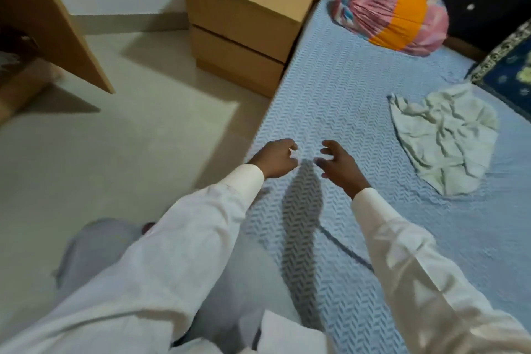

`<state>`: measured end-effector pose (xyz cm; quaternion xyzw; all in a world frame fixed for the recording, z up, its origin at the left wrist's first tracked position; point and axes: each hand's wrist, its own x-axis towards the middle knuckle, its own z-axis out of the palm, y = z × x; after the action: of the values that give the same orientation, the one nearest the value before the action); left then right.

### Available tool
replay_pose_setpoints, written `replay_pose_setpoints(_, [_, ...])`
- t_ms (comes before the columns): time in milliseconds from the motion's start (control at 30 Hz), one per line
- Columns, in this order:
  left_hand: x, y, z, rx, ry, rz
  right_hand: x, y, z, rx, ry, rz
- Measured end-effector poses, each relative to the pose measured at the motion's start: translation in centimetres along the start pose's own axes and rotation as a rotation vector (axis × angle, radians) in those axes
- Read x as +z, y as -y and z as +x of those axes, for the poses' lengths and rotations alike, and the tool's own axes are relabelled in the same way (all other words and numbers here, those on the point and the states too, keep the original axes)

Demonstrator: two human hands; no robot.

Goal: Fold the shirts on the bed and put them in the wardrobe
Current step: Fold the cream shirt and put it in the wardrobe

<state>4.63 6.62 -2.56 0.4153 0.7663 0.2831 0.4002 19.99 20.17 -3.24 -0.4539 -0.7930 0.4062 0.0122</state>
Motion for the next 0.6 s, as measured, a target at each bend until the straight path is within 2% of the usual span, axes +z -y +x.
replay_pose_setpoints(200, [10.7, -5.9, 2.0, 0.032, 0.199, 0.481, -9.5, -11.8, 0.4, 0.087, -0.039, -0.457])
replay_pose_setpoints(333, [13.9, -7.9, 2.3, -0.028, 0.287, 0.78, -15.3, -19.0, 1.3, 0.251, -0.043, -0.569])
replay_pose_setpoints(433, [15.0, -7.4, 2.5, -0.057, 0.297, 0.854, -17.5, -21.1, 2.4, 0.295, -0.003, -0.592])
replay_pose_setpoints(600, [14.7, -6.9, 3.4, -0.052, 0.311, 0.816, -18.6, -22.3, 5.4, 0.308, -0.005, -0.585])
